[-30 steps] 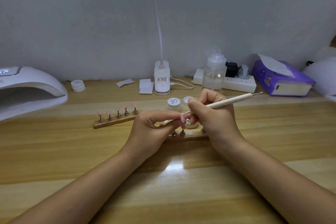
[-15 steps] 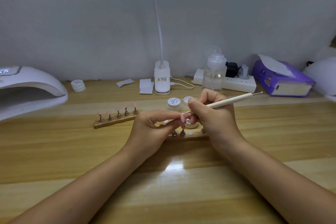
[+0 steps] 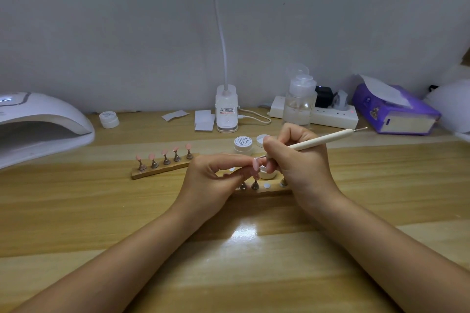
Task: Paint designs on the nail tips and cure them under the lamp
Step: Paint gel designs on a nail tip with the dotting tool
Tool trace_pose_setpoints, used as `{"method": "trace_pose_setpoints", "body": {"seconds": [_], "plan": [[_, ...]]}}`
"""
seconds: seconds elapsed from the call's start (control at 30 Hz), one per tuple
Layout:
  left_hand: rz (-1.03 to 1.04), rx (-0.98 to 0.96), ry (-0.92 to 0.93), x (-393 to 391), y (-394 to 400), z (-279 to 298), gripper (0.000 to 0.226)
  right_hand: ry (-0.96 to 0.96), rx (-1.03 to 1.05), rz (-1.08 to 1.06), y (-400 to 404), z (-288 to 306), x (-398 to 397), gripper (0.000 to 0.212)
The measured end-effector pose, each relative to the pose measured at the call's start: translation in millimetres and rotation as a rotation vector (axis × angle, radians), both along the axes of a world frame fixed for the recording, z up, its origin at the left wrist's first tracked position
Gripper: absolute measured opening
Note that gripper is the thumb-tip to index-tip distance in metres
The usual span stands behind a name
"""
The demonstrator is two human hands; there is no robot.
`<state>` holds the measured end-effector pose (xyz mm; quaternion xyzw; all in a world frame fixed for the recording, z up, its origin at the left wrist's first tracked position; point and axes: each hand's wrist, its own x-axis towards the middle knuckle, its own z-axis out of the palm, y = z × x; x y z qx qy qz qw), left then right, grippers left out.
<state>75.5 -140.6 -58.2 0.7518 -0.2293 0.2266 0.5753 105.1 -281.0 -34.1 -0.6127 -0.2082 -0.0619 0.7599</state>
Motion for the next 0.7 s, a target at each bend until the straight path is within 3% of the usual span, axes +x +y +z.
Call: {"method": "trace_pose_setpoints", "body": {"seconds": [0.2, 0.6, 0.7], "plan": [[-0.011, -0.041, 0.031, -1.1, -1.2, 1.5, 0.027, 0.026, 0.015, -0.015, -0.6, 0.3, 0.3, 0.035], [0.058, -0.044, 0.036, -3.3, -3.5, 3.8, 0.023, 0.012, 0.048, -0.043, -3.3, 4.9, 2.6, 0.036], [0.092, -0.025, 0.034, -4.9, -4.3, 5.3, 0.022, 0.024, 0.015, -0.081, -6.4, 9.3, 4.6, 0.027]]}}
